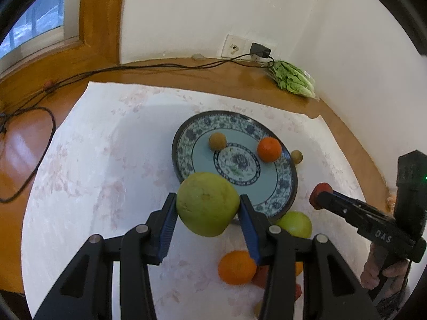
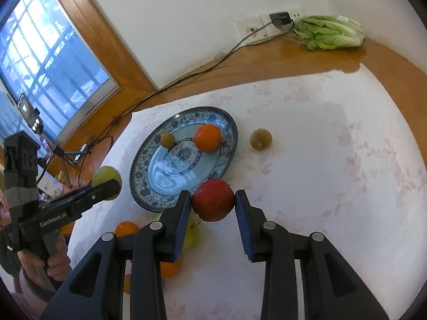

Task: Organize fruits
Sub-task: 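Carry the red apple and the green pomelo onto the plate with both grippers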

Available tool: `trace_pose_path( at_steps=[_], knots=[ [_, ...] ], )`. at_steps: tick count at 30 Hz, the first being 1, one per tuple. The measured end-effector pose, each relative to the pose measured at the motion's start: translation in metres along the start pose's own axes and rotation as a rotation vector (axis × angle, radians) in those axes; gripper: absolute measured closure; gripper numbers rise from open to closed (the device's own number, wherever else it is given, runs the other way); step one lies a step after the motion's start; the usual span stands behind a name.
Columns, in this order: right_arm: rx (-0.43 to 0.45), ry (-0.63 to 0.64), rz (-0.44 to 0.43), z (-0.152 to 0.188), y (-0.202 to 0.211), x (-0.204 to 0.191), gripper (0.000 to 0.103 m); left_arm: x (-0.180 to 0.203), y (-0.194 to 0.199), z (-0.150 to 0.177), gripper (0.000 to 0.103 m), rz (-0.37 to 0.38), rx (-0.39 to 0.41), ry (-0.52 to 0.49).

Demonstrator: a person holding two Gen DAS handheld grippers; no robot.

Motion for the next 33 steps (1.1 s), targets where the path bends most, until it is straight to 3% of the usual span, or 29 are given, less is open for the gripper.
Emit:
trace_pose_path(
  at_steps=[12,22,33],
  knots=[
    [-0.001,0.088,-0.002,-0.018,-0.009,-0.02,0.068,0.016,-0.022,-0.017,0.055,0.009,-0.015,-0.062],
    [-0.016,0.117,-0.009,-0.016,-0.034,-0.026,0.068,0.01,-0.051,-0.013,0.055,0.016,-0.037,-0.02],
    [-0.007,0.132,0.019,-0.016,-0.054,-0.023,0.068,0.011,-0.069,-0.014,0.055,0.019,-0.031,-0.037]
  ],
)
Point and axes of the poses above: each gripper's, at about its wrist camera, not at the fingertips, and y roughly against the way its jaws point, x to its right, z to its underside, the point moved 8 cm from there along -y, roughly the way its jaws point, and after that the axes turned 10 degrees about x, right-handed, at the moved point
